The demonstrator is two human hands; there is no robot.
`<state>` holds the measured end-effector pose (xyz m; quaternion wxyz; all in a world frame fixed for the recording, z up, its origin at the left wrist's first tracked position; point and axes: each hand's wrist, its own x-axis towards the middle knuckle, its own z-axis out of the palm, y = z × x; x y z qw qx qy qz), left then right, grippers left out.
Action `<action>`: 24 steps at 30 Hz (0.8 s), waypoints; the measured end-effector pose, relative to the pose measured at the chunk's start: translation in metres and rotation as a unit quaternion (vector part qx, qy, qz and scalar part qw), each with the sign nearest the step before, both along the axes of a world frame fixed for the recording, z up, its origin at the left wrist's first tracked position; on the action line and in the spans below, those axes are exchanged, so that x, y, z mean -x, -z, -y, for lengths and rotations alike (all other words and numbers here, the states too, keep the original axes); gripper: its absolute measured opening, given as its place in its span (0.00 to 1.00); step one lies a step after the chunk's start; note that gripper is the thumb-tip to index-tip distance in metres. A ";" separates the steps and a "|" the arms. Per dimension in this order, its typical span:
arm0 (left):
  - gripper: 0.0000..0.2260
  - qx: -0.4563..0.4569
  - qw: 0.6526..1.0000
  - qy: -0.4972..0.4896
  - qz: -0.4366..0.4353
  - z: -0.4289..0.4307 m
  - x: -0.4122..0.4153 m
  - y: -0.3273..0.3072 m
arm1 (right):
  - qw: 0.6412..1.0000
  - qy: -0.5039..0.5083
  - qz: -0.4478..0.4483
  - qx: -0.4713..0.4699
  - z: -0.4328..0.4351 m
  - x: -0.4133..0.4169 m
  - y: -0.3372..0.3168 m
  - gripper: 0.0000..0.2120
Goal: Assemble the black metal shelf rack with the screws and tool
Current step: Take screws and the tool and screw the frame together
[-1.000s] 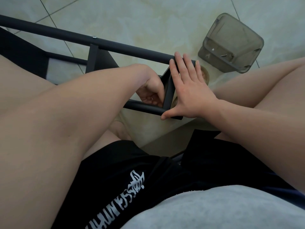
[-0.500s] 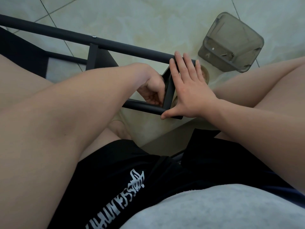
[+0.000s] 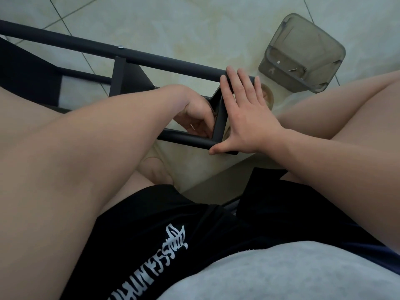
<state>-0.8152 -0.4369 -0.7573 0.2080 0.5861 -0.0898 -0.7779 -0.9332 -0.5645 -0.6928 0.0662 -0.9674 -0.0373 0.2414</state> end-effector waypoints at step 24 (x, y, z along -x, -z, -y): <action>0.08 -0.060 0.995 0.080 -0.005 0.018 -0.008 -0.002 | 1.000 -0.005 -0.004 -0.007 0.000 -0.001 0.001 0.74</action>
